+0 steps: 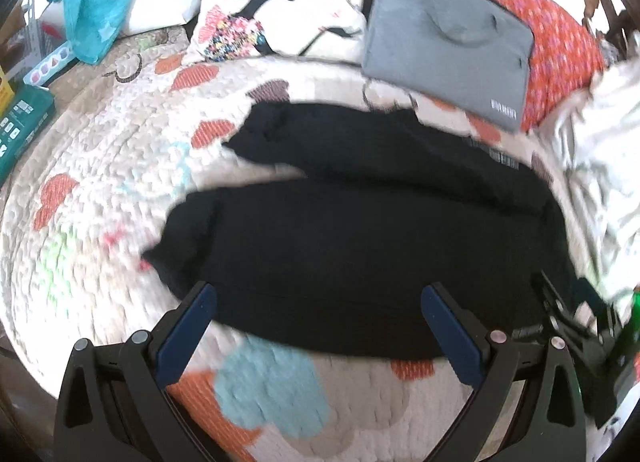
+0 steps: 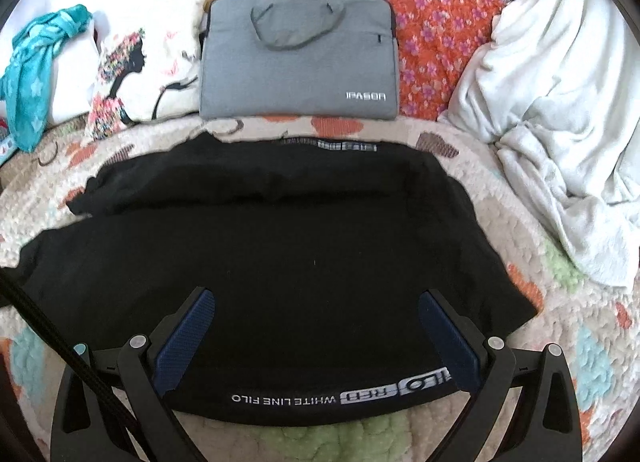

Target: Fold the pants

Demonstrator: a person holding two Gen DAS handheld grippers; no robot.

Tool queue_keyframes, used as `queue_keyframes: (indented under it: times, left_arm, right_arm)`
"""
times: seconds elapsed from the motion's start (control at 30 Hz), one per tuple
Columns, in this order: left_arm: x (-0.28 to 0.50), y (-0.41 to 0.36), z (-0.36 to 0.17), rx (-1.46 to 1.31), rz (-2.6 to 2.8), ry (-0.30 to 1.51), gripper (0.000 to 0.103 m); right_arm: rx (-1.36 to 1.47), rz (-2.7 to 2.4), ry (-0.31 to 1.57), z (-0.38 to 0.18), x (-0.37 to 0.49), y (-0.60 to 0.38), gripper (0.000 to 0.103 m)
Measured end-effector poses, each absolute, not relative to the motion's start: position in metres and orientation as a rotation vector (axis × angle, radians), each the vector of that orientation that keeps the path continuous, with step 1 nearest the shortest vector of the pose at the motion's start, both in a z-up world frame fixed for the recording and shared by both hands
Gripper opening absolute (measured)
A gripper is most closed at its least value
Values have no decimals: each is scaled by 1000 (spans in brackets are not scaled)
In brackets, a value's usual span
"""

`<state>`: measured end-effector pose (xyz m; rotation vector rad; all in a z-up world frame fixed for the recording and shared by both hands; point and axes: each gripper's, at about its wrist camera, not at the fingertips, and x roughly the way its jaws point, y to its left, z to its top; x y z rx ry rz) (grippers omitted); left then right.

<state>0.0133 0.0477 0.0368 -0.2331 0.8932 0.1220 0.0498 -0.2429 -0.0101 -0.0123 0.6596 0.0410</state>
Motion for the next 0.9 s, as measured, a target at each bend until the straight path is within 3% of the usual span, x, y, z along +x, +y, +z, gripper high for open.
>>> queue_keyframes:
  times: [0.47, 0.9]
  left_arm:
    - [136, 156, 76, -353, 141, 859, 102]
    - [253, 174, 8, -336, 27, 1005, 102]
  right_arm:
    - [30, 123, 730, 54, 168, -298, 101]
    - [-8, 332, 1034, 15, 326, -279, 82]
